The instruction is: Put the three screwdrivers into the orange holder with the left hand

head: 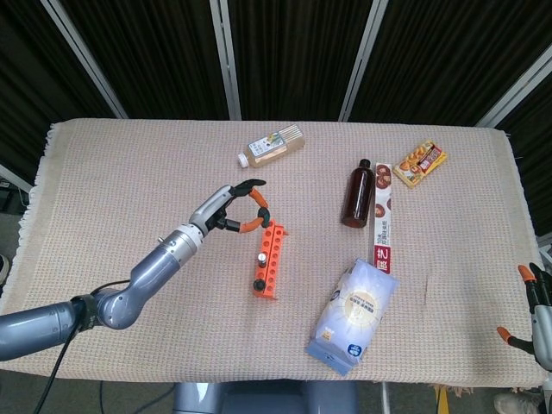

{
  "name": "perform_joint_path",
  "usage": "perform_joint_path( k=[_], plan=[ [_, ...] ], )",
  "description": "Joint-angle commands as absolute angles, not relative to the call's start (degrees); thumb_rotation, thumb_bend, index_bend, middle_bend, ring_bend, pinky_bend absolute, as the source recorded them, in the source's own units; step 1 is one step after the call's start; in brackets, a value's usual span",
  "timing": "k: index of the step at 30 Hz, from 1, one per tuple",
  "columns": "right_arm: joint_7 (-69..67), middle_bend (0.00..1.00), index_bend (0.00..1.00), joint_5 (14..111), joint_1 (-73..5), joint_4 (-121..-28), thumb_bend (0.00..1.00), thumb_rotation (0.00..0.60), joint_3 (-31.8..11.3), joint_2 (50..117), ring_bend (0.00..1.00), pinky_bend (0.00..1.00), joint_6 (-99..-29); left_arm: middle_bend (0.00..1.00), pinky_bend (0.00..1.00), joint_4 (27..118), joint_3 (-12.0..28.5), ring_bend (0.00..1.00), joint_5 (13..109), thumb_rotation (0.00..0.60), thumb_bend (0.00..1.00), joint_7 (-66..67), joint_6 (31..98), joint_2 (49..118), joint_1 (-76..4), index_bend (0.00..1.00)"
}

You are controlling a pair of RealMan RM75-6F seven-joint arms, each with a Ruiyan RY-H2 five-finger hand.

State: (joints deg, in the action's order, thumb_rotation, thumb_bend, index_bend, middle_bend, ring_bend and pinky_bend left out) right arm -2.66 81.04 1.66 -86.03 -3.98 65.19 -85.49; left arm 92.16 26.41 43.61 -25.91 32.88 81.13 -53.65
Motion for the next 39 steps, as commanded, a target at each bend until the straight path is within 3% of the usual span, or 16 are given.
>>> perform_joint_path(
  k=[1, 31, 39],
  plan=[
    [-2.56, 0.00, 0.00, 81.00, 1.69, -86.13, 0.00, 0.600, -3.99, 65.14, 0.00, 0.00, -85.52, 0.07, 0.00, 91.74, 26.21, 0.00, 43.27, 0.600, 0.38, -25.79, 33.08, 81.45, -53.95, 0.66],
    [-2.20, 0.00, 0.00, 80.53, 1.67, -86.28, 0.00, 0.600, -4.08, 65.07, 0.00, 0.00, -85.08, 0.06, 0.00, 86.85, 22.13, 0.00, 41.24, 0.600, 0.38, -21.20, 34.70, 86.42, -56.41, 0.62],
    [-2.10, 0.00, 0.00, 80.44, 1.65, -86.27, 0.00, 0.600, -4.12, 65.06, 0.00, 0.00, -85.02, 0.05, 0.00, 86.36, 21.85, 0.00, 40.51, 0.600, 0.38, -20.10, 35.11, 87.06, -56.65, 0.56]
  ],
)
